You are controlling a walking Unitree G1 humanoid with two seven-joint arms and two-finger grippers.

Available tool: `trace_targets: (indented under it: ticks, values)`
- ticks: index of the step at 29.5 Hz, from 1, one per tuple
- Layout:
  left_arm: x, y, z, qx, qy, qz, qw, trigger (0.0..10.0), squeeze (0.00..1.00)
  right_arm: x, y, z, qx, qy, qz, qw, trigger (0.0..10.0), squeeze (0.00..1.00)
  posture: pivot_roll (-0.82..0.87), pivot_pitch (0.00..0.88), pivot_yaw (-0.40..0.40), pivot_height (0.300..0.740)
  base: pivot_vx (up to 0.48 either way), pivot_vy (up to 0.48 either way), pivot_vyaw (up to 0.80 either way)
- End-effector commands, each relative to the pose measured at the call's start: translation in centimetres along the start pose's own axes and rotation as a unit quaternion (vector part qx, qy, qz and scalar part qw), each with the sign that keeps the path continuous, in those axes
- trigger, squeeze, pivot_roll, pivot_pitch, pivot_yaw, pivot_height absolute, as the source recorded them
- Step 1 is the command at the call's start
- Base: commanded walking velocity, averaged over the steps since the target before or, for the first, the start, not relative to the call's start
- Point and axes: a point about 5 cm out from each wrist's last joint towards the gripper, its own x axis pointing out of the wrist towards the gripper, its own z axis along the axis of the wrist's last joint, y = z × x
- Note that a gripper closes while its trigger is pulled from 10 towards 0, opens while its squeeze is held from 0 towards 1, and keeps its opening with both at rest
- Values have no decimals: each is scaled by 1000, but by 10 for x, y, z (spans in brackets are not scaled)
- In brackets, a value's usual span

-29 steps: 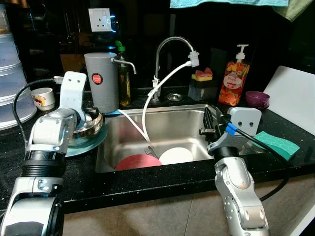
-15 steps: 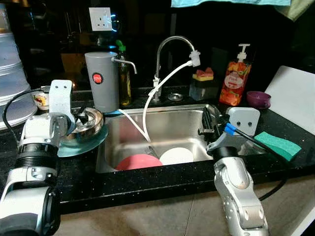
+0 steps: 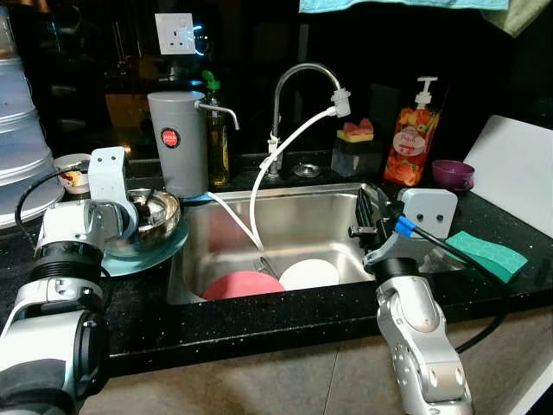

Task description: Kitchen organization

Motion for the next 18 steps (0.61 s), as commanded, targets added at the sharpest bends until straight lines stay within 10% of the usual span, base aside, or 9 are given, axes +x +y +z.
trace_targets:
  ticks: [1, 9, 10, 11, 12, 18]
  values:
    - [3, 2, -6, -5, 15, 3, 1000, 0, 0, 2, 0, 1, -6, -2, -2, 1000, 10000, 0, 136, 0, -14, 740, 0, 0, 0]
    - [-1, 4, 11, 41, -47, 33, 998, 0, 0, 3, 0, 1, -5, -3, -2, 1000, 10000, 0, 142, 0, -15, 740, 0, 0, 0]
    - [-3, 3, 17, 50, -70, 35, 996, 4824, 0, 3, 0, 1, -4, -3, -1, 1000, 10000, 0, 142, 0, -15, 740, 0, 0, 0]
    - [-3, 3, 17, 50, -70, 35, 996, 4824, 0, 3, 0, 1, -4, -3, -1, 1000, 10000, 0, 142, 0, -15, 740, 0, 0, 0]
    - [-6, 1, 25, 70, -103, 41, 991, 10000, 0, 3, 0, 1, -4, -4, -1, 1000, 10000, 0, 145, 0, -17, 740, 0, 0, 0]
    - [-21, -13, 43, 132, -193, 30, 972, 10000, 0, 5, 1, 3, 1, -8, 2, 1000, 10000, 0, 149, 0, -22, 740, 0, 0, 0]
